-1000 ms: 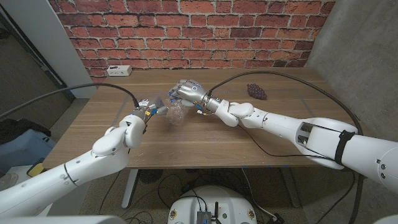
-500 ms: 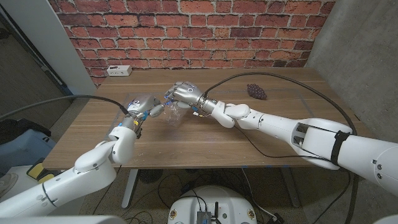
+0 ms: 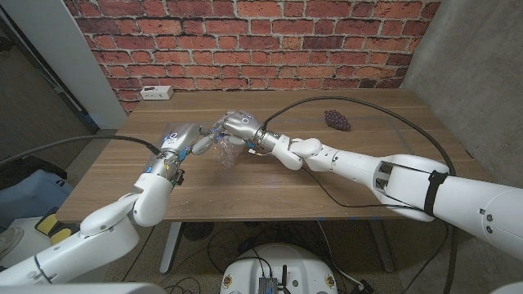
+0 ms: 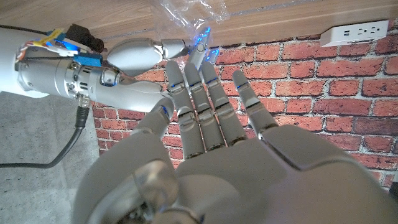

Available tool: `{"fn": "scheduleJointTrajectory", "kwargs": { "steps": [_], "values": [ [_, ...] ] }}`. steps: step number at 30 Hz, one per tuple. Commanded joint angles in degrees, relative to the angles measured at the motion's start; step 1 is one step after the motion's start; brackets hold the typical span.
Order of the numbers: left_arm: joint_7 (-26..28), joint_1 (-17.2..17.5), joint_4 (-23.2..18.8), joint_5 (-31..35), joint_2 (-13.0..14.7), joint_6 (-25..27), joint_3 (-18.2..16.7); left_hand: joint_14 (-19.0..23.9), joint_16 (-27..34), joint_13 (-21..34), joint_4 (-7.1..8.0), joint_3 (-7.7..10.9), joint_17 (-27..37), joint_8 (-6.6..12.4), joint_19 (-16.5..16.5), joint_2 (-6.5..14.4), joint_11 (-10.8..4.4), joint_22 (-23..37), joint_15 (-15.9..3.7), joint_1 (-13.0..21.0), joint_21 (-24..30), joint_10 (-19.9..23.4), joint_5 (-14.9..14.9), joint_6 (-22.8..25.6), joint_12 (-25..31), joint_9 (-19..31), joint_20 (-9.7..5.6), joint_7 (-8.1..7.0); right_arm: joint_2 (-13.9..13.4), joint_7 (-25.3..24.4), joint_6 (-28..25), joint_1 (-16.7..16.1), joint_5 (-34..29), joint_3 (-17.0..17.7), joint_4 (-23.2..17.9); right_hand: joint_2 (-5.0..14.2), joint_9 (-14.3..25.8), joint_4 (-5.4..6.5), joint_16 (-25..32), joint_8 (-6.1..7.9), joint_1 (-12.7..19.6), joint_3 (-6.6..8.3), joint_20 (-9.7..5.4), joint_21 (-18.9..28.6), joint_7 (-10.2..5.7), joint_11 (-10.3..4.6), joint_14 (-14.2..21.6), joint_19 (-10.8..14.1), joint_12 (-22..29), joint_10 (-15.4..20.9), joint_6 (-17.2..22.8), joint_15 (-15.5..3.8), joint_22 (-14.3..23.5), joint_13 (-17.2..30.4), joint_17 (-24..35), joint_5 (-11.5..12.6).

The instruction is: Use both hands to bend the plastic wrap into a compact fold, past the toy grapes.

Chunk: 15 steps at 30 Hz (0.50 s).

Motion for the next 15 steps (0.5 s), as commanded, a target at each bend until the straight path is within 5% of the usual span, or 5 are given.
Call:
{"fn": "scheduleJointTrajectory", "kwargs": {
  "steps": [1, 10, 15],
  "values": [
    [-1.33, 2.07, 0.02, 1.07, -2.24, -2.7, -2.54, -0.49, -0.24, 0.34, 0.07, 0.41, 0.15, 0.22, -0.66, -0.34, -0.25, 0.13, 0.0, -0.01, 0.33, -0.57, 0.2, -0.47, -0.19, 0.36, 0.03, -0.34, 5.12, 1.06, 1.53, 0.81, 6.77, 0.4, 9.12, -0.38, 0.11, 0.09, -0.68, -0.52, -0.11, -0.18, -1.47, 0.47, 0.13, 0.35, -0.62, 0.17, -0.82, -1.41, -0.51, -9.37, -0.13, -0.14, -0.31, 0.24],
    [-3.08, 0.75, 0.5, 2.09, -3.54, -3.18, -2.25, -0.93, -0.62, 0.78, 0.26, 0.58, 0.0, 0.06, -1.29, -0.45, -0.19, 0.18, 0.0, -0.47, 0.4, -1.16, 0.22, -1.48, -0.44, 0.67, 0.01, -0.38, 10.17, 3.72, 6.02, 1.56, 14.26, 0.41, 19.3, -0.31, 0.15, 0.34, -1.21, -0.9, -0.49, -0.34, -0.73, 0.72, 0.12, 0.7, -0.89, 0.12, -1.52, -2.37, -1.15, -9.18, -0.24, -0.31, -0.57, 0.14],
    [-3.83, 0.18, 0.83, 2.31, -4.06, -3.49, -2.23, -1.22, -0.84, 1.0, 0.34, 0.65, -0.07, 0.11, -1.53, -0.46, -0.21, 0.19, -0.06, -0.7, 0.47, -1.47, 0.22, -1.67, -0.58, 0.82, 0.07, -0.42, 10.5, 3.86, 7.62, 2.01, 15.7, -1.04, 20.54, -0.29, 0.17, 0.43, -1.36, -0.99, -0.65, -0.42, -0.6, 0.79, 0.19, 0.81, -0.99, 0.04, -1.76, -2.72, -1.27, -9.16, -0.28, -0.36, -0.64, 0.1]
  ]
}}
